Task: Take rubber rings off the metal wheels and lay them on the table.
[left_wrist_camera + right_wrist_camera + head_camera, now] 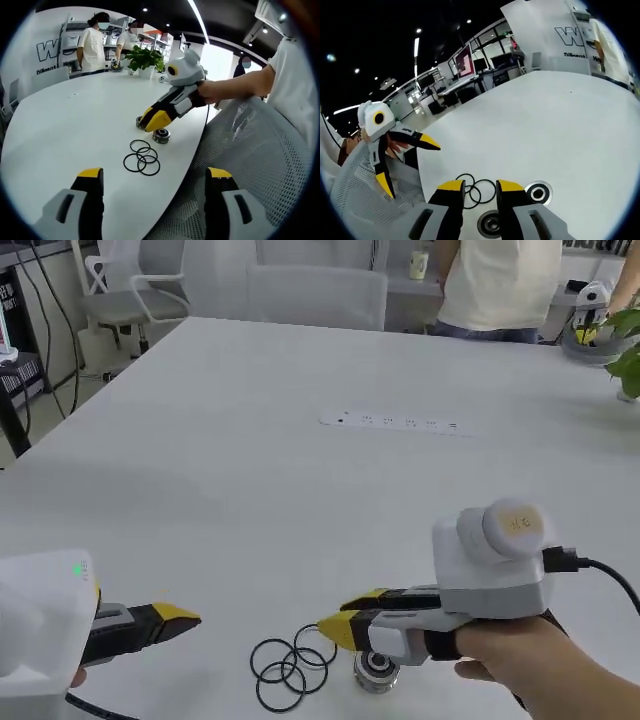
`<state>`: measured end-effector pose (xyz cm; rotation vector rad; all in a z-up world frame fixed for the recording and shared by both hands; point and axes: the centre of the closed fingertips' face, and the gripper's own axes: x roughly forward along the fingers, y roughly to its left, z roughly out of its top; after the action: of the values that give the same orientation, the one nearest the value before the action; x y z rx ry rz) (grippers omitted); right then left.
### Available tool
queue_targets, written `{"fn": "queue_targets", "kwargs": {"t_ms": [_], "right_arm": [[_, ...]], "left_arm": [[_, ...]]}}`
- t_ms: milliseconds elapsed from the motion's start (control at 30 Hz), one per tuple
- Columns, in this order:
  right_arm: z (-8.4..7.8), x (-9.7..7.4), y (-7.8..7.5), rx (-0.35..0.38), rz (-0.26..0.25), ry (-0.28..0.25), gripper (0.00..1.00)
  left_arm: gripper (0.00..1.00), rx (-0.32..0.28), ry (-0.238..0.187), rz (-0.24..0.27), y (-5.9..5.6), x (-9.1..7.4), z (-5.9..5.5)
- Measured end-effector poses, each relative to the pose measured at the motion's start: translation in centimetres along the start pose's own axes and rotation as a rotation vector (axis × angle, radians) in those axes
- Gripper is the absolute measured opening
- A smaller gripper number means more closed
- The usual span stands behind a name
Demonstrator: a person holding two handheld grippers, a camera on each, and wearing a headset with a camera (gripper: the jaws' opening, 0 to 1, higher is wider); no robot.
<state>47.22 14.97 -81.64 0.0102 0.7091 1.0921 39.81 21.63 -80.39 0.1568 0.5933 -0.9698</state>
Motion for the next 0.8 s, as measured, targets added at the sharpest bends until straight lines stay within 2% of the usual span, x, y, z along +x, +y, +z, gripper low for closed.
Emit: {"fn": "queue_targets", "kwargs": {"t_ms": [200, 300, 400, 533, 667, 800], "right_arm": [[0.7, -0.8, 1.2, 0.036, 0.03, -0.013, 0.26], [1.0, -1.1, 1.7, 0.024, 0.044, -0.005, 0.3], [1.3, -1.5, 1.9, -0.058, 0.038, 0.004, 0.32], [0.8, -2.0, 2.5, -0.182, 0.051, 0.054, 0.37], [0.8, -2.2, 3.8, -0.235, 0.097, 0.064, 0.45], [1.1, -2.6, 4.7, -0.298, 0.116, 0.061, 0.5]], "left_arm": [[0.81, -0.003, -0.008, 0.004, 0.0, 0.0, 0.1], [0.81, -0.003, -0.012, 0.002, -0.1, 0.0, 0.3], [0.81, -0.004, -0.015, 0.003, -0.1, -0.1, 0.3], [0.81, -0.005, -0.02, 0.002, -0.1, -0.1, 0.4], [0.81, -0.002, -0.018, -0.005, -0.2, 0.0, 0.4], [0.81, -0.002, -0.023, -0.006, -0.2, 0.0, 0.5]]}}
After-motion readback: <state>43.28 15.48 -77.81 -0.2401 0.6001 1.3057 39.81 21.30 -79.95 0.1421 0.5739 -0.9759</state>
